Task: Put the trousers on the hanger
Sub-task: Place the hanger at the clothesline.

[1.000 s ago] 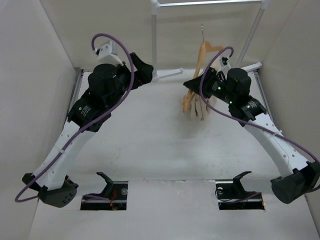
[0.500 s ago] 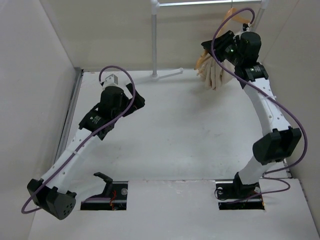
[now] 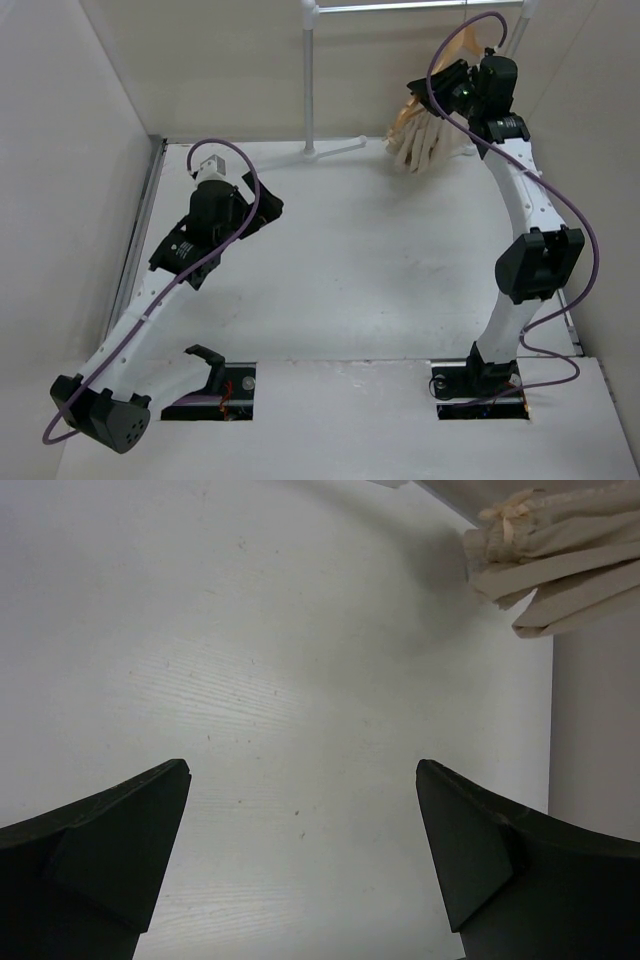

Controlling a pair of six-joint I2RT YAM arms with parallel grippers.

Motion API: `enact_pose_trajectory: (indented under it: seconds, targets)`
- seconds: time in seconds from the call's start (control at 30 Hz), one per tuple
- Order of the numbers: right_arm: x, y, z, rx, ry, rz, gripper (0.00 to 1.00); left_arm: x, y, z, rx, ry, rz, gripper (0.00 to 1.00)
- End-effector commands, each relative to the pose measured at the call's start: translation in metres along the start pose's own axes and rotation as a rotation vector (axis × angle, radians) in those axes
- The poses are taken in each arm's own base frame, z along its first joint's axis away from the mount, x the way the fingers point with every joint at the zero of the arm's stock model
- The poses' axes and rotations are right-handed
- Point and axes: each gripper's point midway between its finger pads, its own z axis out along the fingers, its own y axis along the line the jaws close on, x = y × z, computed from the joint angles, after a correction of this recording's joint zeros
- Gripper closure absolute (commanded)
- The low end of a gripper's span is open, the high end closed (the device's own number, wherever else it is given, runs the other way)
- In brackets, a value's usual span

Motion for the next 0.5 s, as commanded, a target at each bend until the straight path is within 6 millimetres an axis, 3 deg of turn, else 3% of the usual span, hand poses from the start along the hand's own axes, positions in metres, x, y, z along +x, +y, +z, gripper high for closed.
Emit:
enact_pose_trajectory:
  seconds: [0.0,0.23,0.4,0.47]
  targets:
    - [-0.034,0.058,-0.017,-0.183,-0.098,-0.104,0.94,-0.008,-0.004,-0.004,0.031,-0.031,-0.017,0.0]
    - [-0.029,0.022,-0.006,-0.12,-0.083,-0.083,0.91,-0.004,0.004,0.001,0.006,-0.025,-0.02,0.0]
    - [-0.034,0.017,-0.008,-0.108,-0.088,-0.075,0.76,0.0,0.012,0.004,-0.018,-0.018,-0.026,0.0]
    - [-0.035,0.016,-0.009,-0.106,-0.089,-0.074,0.63,0.001,0.014,0.004,-0.02,-0.018,-0.032,0.0]
